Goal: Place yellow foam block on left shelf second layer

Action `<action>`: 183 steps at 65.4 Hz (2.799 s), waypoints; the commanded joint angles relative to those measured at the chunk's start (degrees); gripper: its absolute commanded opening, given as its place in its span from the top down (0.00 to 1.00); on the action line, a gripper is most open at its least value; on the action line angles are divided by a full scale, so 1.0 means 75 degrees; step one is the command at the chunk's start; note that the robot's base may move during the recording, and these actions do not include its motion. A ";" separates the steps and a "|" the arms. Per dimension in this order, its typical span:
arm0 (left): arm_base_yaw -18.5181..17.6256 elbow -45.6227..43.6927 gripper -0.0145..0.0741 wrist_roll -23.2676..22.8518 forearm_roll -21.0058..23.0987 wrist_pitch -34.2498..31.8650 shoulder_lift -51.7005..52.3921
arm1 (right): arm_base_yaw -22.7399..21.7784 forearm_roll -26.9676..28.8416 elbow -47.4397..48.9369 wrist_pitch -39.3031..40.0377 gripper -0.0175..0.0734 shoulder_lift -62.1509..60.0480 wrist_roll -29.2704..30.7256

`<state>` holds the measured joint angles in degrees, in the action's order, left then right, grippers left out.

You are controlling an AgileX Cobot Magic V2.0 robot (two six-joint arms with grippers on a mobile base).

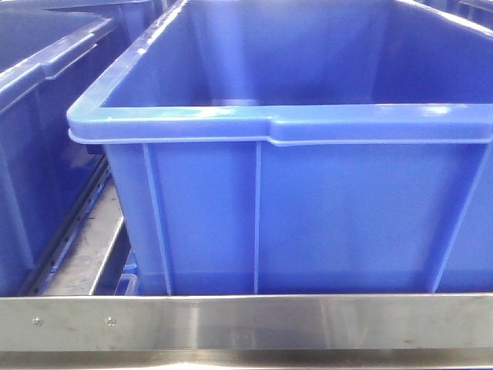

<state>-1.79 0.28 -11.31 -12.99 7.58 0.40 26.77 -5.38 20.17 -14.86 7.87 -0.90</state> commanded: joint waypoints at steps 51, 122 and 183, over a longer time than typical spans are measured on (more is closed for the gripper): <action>-0.0006 0.0197 0.68 -0.0030 0.0024 -0.0651 0.0103 | -0.0002 -0.0090 0.5017 -0.1225 0.69 0.7107 0.0024; -0.0006 0.0197 0.68 -0.0030 0.0024 -0.0651 0.0103 | -0.0002 -0.0711 0.6255 -0.1320 0.50 1.1223 0.0024; -0.0006 0.0197 0.68 -0.0030 0.0024 -0.0651 0.0103 | -0.0002 -0.0697 0.2816 0.2101 0.25 0.7071 0.0024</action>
<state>-1.79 0.28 -11.31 -12.99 7.58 0.40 26.77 -9.68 43.04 -7.29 66.70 -0.90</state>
